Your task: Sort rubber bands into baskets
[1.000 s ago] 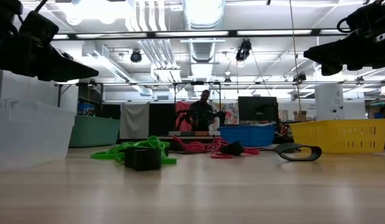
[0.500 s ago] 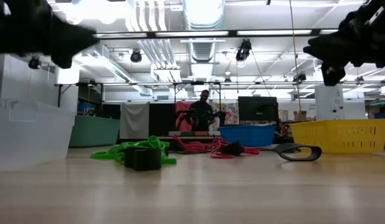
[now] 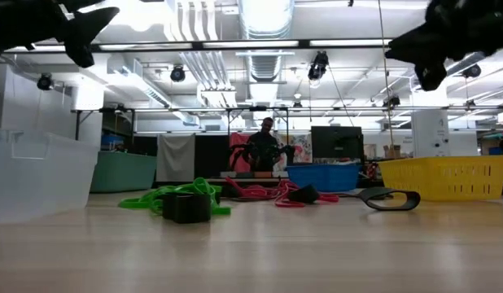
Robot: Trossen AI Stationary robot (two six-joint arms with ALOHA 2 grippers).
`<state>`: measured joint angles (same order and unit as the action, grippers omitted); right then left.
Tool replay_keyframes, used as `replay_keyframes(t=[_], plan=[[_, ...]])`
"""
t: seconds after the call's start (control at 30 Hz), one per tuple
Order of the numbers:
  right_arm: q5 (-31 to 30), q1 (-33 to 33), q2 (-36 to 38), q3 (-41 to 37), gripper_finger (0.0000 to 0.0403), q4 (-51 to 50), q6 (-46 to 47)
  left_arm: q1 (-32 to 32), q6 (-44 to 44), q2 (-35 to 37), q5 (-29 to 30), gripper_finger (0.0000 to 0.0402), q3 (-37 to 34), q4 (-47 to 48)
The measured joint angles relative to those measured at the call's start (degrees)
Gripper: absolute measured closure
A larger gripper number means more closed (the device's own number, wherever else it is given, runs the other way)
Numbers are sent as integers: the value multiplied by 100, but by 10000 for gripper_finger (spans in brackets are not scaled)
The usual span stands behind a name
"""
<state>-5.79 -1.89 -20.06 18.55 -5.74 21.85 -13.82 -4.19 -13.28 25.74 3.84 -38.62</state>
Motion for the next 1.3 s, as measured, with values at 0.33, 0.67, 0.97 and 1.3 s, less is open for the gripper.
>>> replay_keyframes(t=[0.33,0.67,0.97,1.3], plan=[[-31,0,-1736,1806,335,-1335,-749,0,-647,-1887,-174,274,1430,2019],[-39,0,-2935,2742,335,-1349,-2287,0,-979,-3478,282,274,2999,4816],[-34,0,-3887,3289,335,-1374,-2611,3,58,-3985,278,274,3230,5358],[-28,11,-5008,4405,335,-1503,-2452,21,-454,-4325,280,274,3172,4797]])
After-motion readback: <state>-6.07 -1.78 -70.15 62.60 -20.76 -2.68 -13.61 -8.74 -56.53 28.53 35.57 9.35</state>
